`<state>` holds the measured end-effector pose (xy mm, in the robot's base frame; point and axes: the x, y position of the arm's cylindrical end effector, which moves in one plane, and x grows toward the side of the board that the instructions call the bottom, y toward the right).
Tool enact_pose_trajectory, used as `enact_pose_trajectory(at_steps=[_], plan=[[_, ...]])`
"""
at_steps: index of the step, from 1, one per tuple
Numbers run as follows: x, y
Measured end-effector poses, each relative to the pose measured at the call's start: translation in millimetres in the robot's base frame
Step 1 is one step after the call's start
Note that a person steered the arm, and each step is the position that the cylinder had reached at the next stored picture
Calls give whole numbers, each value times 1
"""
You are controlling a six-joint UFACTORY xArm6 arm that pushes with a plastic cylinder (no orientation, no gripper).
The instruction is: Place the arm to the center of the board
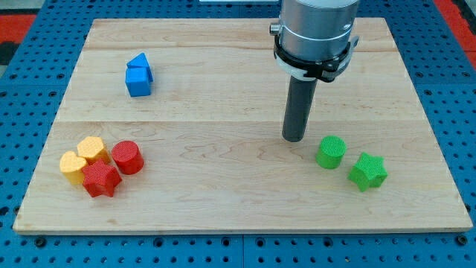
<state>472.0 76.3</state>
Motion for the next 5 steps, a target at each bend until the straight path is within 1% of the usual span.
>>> enact_pose_trajectory(at_steps=[1,3,4,5], plan=[[0,-17],[0,-25],[-3,-52],[-3,-55]])
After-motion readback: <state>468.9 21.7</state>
